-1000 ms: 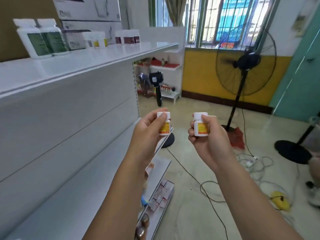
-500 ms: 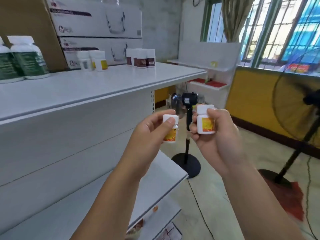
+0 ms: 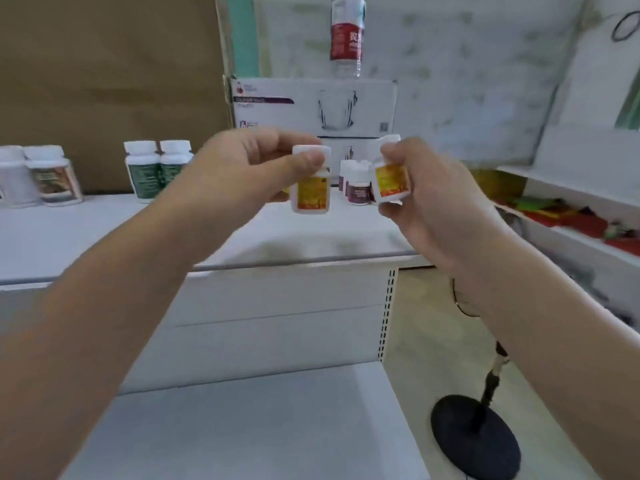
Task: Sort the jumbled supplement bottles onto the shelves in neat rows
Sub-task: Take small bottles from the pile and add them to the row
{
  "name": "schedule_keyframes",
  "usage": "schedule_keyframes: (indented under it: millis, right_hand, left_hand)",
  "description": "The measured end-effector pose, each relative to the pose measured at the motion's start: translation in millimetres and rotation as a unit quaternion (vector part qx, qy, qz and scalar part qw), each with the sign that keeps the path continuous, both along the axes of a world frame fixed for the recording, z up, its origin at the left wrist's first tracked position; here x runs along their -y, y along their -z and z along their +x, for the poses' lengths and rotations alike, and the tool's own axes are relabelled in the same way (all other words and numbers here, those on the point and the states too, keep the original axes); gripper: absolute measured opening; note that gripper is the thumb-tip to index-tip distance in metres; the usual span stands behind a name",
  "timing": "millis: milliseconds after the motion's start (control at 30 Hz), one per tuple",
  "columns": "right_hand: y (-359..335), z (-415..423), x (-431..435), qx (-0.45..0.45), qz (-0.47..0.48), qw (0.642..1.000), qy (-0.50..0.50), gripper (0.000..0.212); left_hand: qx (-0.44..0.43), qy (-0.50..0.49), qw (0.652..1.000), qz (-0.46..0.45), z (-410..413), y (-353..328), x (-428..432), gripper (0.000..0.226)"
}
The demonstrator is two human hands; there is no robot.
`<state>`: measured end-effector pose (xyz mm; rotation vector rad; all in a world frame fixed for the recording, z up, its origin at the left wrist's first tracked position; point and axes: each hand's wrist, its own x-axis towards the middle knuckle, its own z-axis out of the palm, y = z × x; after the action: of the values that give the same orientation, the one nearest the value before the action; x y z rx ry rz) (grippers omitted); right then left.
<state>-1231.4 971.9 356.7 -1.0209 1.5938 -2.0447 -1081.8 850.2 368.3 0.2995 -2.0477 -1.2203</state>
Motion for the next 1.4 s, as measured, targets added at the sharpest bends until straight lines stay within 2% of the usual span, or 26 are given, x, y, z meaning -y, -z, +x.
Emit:
schedule_keyframes:
  millis: [67,133,267,400,500,667,867,1100,1267,1333,1400]
  right_hand:
    - [-7.4,-9.2,21.2,-0.08,0.056,0.995,-0.009,0.011]
    - [-14.0,-14.5,40.8,-0.138,0.098,0.985,-0.033,0.013]
    - [-25.7,-18.7,79.8,-0.215,0.167,0.961,-0.05,0.015]
    - [-23.0,-28.0,115.3,-0.277,0.224,0.934,-0.033,0.004]
    - [-15.1,-39.2,131.9,-0.276,0.249,0.928,-0.017,0.016]
    - [-1.8,-43.8,143.1,-0.255,0.233,0.938,-0.014,0.032]
    - [7.1,-38.6,142.8,-0.313,0.215,0.924,0.03,0.036]
    - [9.2,-37.0,144.0,-0.328,0.204,0.922,0.033,0.04]
    - [10.0,-39.2,144.1,-0.335,0.207,0.918,0.044,0.046]
    - [5.1,-38.1,138.7,-0.354,0.232,0.904,0.048,0.053]
    - [-2.1,-34.7,129.7,-0.4,0.283,0.87,0.055,0.057]
  left_hand:
    - [0.035,-0.032,0.999,-0.017,-0.4,-13.7,27.1,0.035]
    - [0.068,-0.047,0.997,0.003,-2.7,-23.2,52.8,0.041]
    - [0.153,-0.079,0.985,-0.012,-14.9,-28.8,98.2,0.029]
    - [0.201,-0.105,0.972,-0.06,-33.5,-17.4,134.7,0.024]
    - [0.188,-0.121,0.972,-0.075,-45.4,-4.4,155.0,0.028]
    - [0.151,-0.16,0.972,-0.087,-53.3,8.7,170.1,0.028]
    - [0.142,-0.171,0.966,-0.133,-54.1,20.9,169.0,0.032]
    - [0.145,-0.168,0.967,-0.128,-51.5,20.2,166.5,0.032]
    - [0.179,-0.158,0.962,-0.132,-47.5,17.6,163.3,0.022]
    - [0.209,-0.15,0.959,-0.118,-42.5,12.8,160.9,0.02]
    - [0.243,-0.158,0.947,-0.136,-34.3,5.5,154.4,0.026]
